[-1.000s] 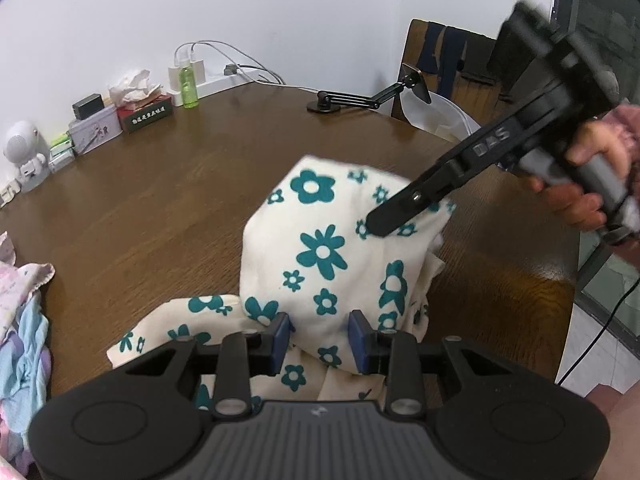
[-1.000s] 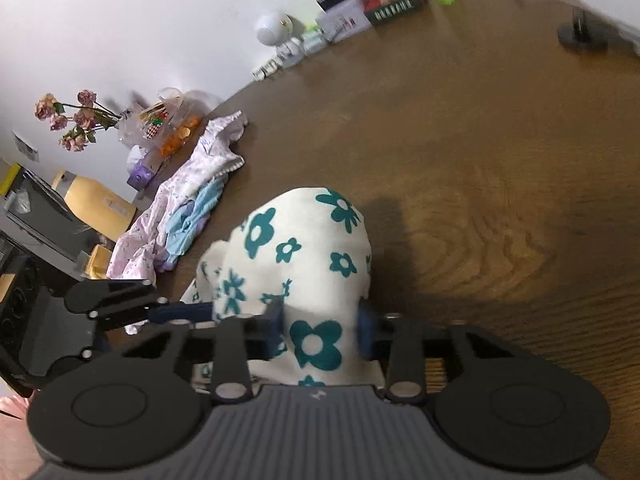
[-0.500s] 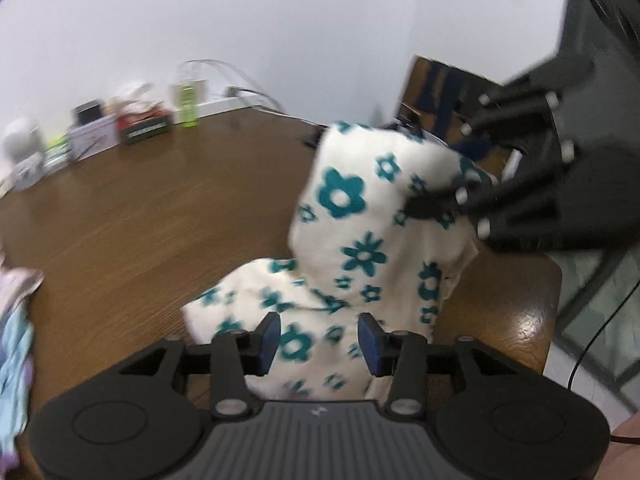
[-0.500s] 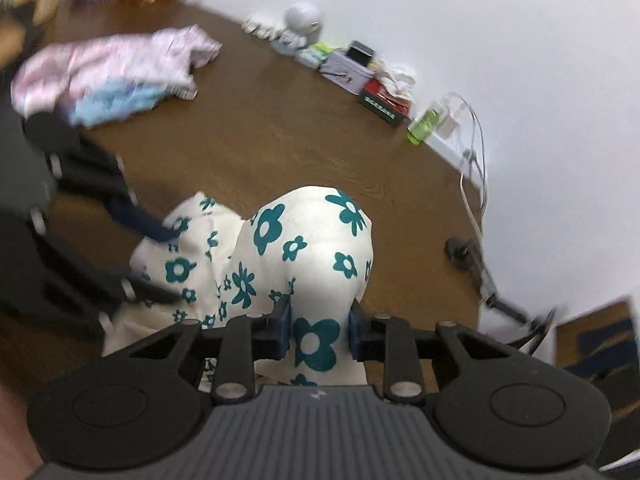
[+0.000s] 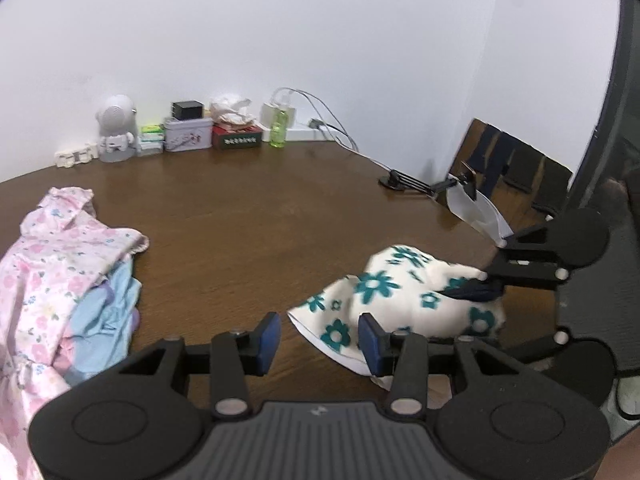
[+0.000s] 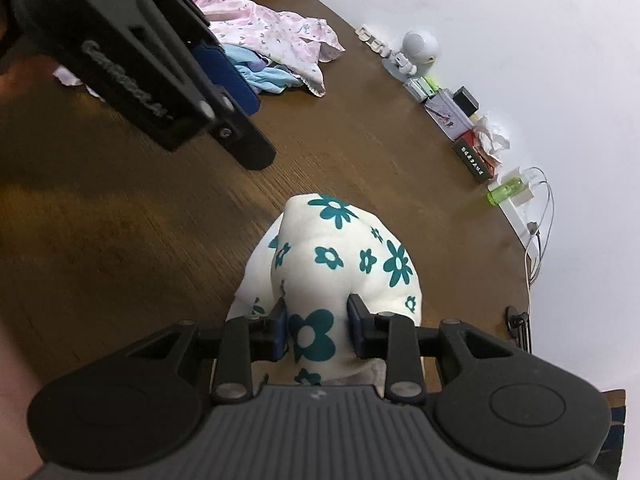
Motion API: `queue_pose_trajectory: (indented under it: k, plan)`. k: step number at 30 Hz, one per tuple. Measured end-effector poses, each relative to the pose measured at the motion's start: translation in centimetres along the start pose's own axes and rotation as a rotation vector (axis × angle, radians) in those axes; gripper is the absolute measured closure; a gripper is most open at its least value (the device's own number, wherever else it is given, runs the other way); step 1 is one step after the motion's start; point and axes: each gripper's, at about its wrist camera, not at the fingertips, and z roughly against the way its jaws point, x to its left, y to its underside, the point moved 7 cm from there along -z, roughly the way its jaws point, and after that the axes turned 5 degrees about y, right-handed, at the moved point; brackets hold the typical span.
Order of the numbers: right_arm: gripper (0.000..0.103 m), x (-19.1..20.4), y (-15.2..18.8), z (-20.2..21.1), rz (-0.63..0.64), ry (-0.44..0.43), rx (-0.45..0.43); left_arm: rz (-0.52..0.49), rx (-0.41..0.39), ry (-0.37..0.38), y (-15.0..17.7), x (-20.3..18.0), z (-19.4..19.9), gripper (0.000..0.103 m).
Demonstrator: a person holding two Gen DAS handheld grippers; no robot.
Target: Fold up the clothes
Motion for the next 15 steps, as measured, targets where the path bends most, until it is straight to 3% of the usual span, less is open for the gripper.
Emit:
queue_pose_trajectory:
  k: [5,7,9,13,15]
  plan:
    - [0.07,0.2,0.3,-0.7,-0.036,-0.004,-0.015,-0.027,0.004,0.067,-0.1,-2.2,-1.0,0.065]
    - [0.069,0.5,0.4,-0.5,-0.037,-0.008,-0.025,-0.042,-0.008,0.094,-0.9,-3.1,-1.5,0.074]
    - [0.069,0.7,0.5,-0.5,-0.045,-0.012,-0.035,-0.067,-0.009,0.114,-1.6,-4.1,-2.2,0.076]
    - [0.055,0.6,0.5,0.1,-0.096,-0.066,-0.082,-0.1,0.083,0.079,-1.5,-4.7,-5.4,0.077]
    - [0.055,0.0,1.0,1.0,-0.143,-0.132,-0.1,-0.082,0.125,0.069,-0.7,-4.3,-6.8,0.077]
